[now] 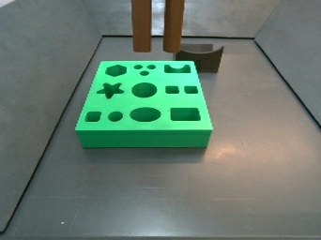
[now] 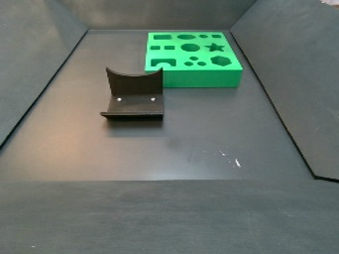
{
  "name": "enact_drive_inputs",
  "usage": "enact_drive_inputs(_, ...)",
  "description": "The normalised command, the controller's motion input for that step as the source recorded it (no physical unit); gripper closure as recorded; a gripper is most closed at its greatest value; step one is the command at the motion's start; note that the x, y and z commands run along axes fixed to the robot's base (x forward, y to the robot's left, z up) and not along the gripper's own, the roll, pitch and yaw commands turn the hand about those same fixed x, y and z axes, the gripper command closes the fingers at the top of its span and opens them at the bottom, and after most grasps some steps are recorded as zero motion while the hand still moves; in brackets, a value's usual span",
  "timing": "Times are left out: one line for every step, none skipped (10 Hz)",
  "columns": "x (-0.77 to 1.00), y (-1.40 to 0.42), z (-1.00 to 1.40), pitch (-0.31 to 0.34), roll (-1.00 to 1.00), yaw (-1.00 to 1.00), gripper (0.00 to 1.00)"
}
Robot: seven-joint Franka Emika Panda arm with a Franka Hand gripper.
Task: Insert the square-circle object.
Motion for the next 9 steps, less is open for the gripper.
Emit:
enact_drive_inputs(-0.53,-0.21,-0.71,-0.139,0.16,0.00,1.00)
enact_drive_inputs(-0.61,-0.25,-0.82,-0.131,0.18,0.00,1.00)
enact_drive_inputs(-0.58,-0.24,-0.79,-0.129,0.21,-0.01,1.00)
enact_drive_inputs(-0.45,-0.21,-0.89,-0.111,0.17,-0.01,1.00)
enact_drive_inputs(-0.35,-0.11,-0.85,-0.079,0.10,0.00,1.00)
enact_drive_inputs(-0.45,-0.01,-0.70,-0.059,0.10,0.00,1.00)
enact_drive_inputs(-0.46,-0.07,-0.55,-0.043,0.12,0.06,1.00)
enact_drive_inputs(-0.38,-0.07,-0.34,-0.001,0.19,0.12,1.00)
enact_drive_inputs(-0.40,-0.13,-0.26,-0.003,0.34,0.12,1.00)
